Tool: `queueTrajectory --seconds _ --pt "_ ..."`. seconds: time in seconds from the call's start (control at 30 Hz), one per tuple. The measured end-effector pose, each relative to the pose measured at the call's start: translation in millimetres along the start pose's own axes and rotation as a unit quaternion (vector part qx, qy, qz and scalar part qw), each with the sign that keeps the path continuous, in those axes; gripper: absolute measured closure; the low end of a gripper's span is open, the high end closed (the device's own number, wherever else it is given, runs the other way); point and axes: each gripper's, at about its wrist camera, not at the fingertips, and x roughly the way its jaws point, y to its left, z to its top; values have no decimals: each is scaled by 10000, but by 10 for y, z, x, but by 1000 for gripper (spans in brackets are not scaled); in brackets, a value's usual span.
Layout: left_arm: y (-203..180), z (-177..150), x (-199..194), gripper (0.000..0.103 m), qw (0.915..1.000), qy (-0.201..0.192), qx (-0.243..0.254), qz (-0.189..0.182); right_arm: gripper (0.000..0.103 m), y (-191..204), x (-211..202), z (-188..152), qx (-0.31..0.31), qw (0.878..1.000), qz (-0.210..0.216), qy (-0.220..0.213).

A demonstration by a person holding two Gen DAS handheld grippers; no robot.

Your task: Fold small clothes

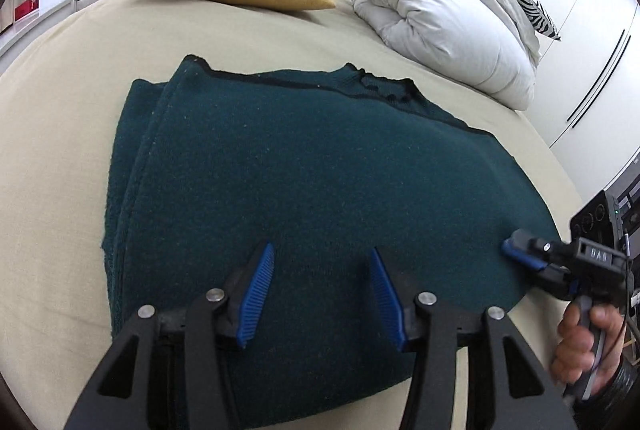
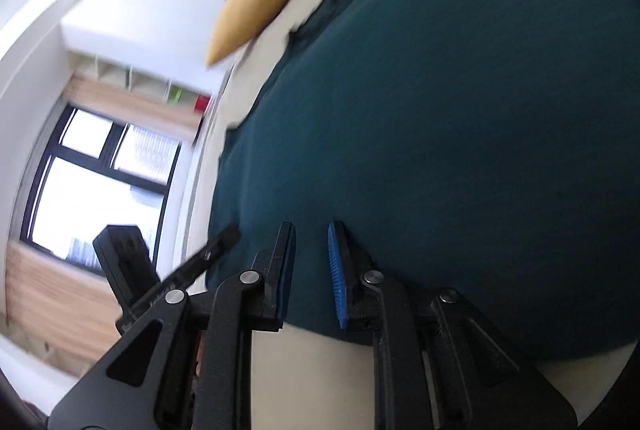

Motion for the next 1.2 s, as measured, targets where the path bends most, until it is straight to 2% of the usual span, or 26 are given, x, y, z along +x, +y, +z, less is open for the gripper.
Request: queueTrajectory --seconds 0.1,0.2,0.27,0.33,0.47,0.57,0.7,0.8,0.87,0.97,1.2 --pt "20 -31 -24 50 10000 -26 14 13 89 -303 -558 49 346 9973 -244 -607" --pt "13 -13 5 50 10000 -19 18 1 88 -514 -1067 114 592 9891 -684 -1159" --pt "-12 -6 15 50 10000 -15 73 58 82 -538 -1320 135 667 9810 -1046 -1492" --pt "-32 -11 19 50 9999 -32 114 110 81 -412 -1411 116 498 9777 -1208 -1642" --pt "-69 -22 21 50 9995 -29 216 228 81 33 -1178 154 -108 9873 -895 -1306" --pt "-119 -27 30 50 9986 -2 362 377 81 370 -673 153 -448 9944 -562 -776" --pt "-140 -43 38 50 9979 -9 454 456 80 535 -150 219 -664 9961 -549 -187" --pt "-160 -49 45 50 9973 -10 517 521 80 520 74 129 -693 9949 -713 135" --pt "-174 -56 47 50 9969 -18 558 561 83 406 136 142 -582 9947 -846 109" --pt "-184 -63 50 50 9966 -28 582 587 83 190 5 151 -295 9974 -643 -98" --pt "-185 -68 50 50 9966 -29 586 586 83 -207 -634 230 -22 9928 -958 -723"
